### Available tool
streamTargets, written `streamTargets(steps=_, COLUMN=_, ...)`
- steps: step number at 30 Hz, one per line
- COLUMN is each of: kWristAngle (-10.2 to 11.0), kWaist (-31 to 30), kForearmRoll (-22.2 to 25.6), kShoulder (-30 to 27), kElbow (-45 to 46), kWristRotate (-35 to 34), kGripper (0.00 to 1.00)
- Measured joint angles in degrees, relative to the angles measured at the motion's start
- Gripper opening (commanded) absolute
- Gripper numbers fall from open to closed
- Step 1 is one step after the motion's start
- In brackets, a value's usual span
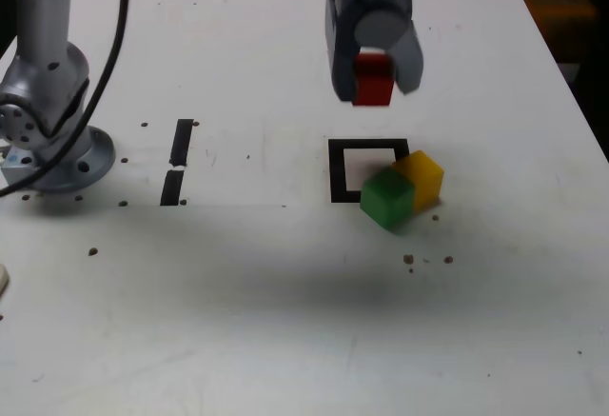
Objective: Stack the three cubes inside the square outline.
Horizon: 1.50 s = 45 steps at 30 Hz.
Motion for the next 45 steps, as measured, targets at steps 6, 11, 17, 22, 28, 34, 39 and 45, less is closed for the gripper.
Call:
streamTargets(steps=6, kWristAngle=1.17, kWaist=0.02, kForearmRoll=-3.61, kShoulder=1.75, kElbow=7.87, kWristRotate=0.17, kGripper=0.31)
streamTargets(steps=11, kWristAngle=1.59, kWaist=0.04, kForearmRoll=-4.80, kShoulder=3.33, kElbow=6.99, kWristRotate=0.07, kGripper=0.31)
streamTargets(steps=17, kWristAngle=-0.01, kWaist=0.15, kForearmRoll=-9.26, kShoulder=4.93, kElbow=8.83, kWristRotate=-0.32, kGripper=0.31)
streamTargets(steps=22, kWristAngle=-2.02, kWaist=0.51, kForearmRoll=-14.51, kShoulder=4.97, kElbow=11.74, kWristRotate=-0.01, kGripper=0.31)
streamTargets(steps=28, kWristAngle=-3.13, kWaist=-0.06, kForearmRoll=-16.04, kShoulder=4.85, kElbow=11.92, kWristRotate=0.13, kGripper=0.31)
streamTargets(steps=34, kWristAngle=-5.62, kWaist=-3.26, kForearmRoll=-17.07, kShoulder=3.61, kElbow=11.61, kWristRotate=0.51, kGripper=0.31)
streamTargets(steps=39, kWristAngle=-6.00, kWaist=-4.94, kForearmRoll=-17.84, kShoulder=3.61, kElbow=11.68, kWristRotate=0.53, kGripper=0.31)
streamTargets(steps=45, kWristAngle=-4.70, kWaist=-4.62, kForearmRoll=-17.84, kShoulder=3.35, kElbow=11.81, kWristRotate=0.53, kGripper=0.31)
